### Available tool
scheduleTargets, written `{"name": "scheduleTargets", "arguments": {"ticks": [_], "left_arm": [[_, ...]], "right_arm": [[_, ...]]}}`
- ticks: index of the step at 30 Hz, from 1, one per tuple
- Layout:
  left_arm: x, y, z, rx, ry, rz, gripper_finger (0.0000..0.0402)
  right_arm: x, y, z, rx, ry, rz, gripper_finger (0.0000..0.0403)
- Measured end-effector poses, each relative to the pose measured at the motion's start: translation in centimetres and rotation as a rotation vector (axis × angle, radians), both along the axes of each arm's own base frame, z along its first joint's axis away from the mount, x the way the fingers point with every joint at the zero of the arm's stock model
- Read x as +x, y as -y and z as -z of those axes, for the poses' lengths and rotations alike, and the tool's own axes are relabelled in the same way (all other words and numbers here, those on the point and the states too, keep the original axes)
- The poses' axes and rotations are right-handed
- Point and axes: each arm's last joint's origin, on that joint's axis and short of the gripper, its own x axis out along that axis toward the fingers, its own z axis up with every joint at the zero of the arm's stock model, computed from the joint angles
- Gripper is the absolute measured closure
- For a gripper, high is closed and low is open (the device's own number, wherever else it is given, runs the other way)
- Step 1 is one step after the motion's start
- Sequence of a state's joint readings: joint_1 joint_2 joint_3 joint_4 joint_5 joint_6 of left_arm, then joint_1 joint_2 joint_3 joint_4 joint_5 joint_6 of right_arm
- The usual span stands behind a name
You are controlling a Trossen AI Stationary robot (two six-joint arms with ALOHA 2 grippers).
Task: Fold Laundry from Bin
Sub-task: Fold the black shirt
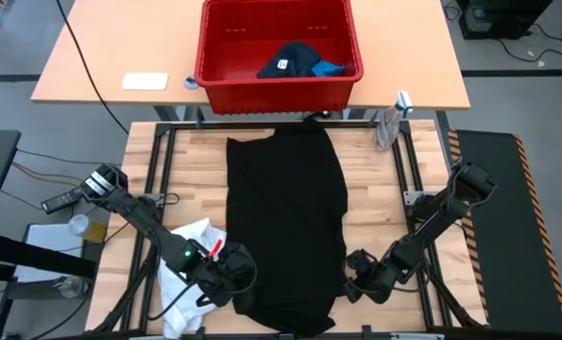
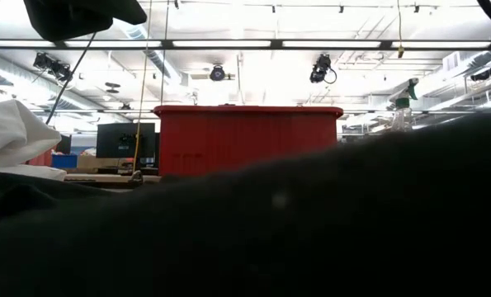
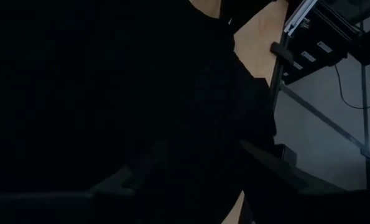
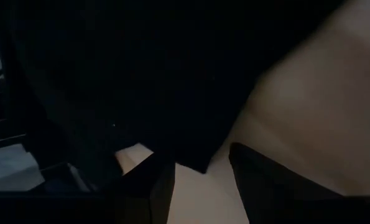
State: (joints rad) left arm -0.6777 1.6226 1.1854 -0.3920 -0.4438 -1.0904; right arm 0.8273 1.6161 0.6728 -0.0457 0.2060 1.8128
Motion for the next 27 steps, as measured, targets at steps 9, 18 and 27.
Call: {"name": "scheduleTargets", "arguments": {"ticks": [9, 18, 27], "left_arm": [[0.4, -0.3, -0.2, -0.013, 0.024, -0.01, 0.0209], [1.6, -0.1, -0.2, 0.023, 0.1, 0.037, 0.0209], [1.5, 2.0, 2.8, -0.028, 0.025, -0.008, 0.018]], "right_arm": [[0.5, 0.0, -0.2, -0.01, 0.056, -0.023, 0.0333], [2.5, -0.3, -1.7, 0.166, 0.191, -0.108, 0.0391], [4.7, -0.2, -4.0, 0.35, 0.419, -0.059, 0.0396]]}}
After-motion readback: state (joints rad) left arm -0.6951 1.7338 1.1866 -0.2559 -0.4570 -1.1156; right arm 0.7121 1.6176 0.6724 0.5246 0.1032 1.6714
